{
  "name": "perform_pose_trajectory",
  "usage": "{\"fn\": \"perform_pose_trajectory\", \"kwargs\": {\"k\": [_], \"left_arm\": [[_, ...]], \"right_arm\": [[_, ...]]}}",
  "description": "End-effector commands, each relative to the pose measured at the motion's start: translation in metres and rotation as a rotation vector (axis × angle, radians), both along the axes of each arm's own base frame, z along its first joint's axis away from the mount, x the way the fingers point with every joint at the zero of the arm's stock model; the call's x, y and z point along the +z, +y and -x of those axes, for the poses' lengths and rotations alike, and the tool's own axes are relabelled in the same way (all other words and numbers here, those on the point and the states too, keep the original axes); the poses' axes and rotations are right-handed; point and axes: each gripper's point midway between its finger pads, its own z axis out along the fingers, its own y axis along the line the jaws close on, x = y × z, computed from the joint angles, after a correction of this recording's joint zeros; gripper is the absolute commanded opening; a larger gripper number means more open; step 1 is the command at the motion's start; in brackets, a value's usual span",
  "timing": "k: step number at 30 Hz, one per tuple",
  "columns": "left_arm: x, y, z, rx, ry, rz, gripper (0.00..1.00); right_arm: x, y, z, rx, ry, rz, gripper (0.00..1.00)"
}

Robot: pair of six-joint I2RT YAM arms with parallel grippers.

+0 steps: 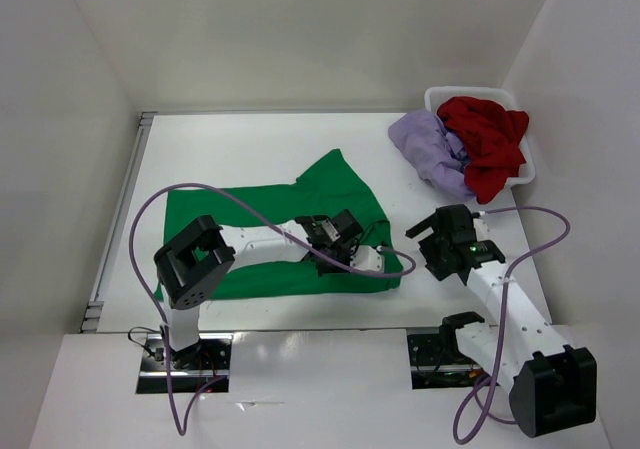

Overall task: Fold and stack the t-shirts
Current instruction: Fold the flattened tshirt in 1/3 of the way

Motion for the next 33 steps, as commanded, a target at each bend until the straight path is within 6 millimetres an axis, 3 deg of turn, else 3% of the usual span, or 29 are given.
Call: {"fn": "perform_pose_trajectory", "kwargs": {"k": [1,5,11,16,23,26,28,33], "left_arm": [[0.009,0.001,-0.007,0.032,-0.048,0.019,0.05],[0.017,0.006,-0.023,0.119,-0.125,0.014,0.00],[0.035,0.010,-0.049,0.278,-0.167,0.081,0.00],[0.038,0.011,-0.045,0.322,-0.095,0.110,0.00],[0.029,0.044,-0.078,0.491,-0.008,0.135,0.02],[0.017,0.055,-0.083,0.533,0.014,0.111,0.10],[0.014,0.065,-0.087,0.570,0.023,0.106,0.21],[0.020,0.081,-0.101,0.656,0.030,0.123,0.35]], "right_arm": [[0.005,-0.001,-0.006,-0.005,-0.046,0.004,1.00],[0.008,0.003,-0.006,0.002,-0.057,0.004,1.00],[0.006,0.005,-0.003,0.011,-0.048,0.006,1.00],[0.004,0.008,-0.003,0.019,-0.041,0.009,1.00],[0.003,0.012,-0.001,0.037,-0.023,0.013,1.00],[0.001,0.012,-0.001,0.037,-0.014,0.015,1.00],[0.002,0.012,-0.002,0.045,-0.014,0.020,1.00],[-0.002,0.019,0.001,0.082,0.017,0.052,1.00]]}}
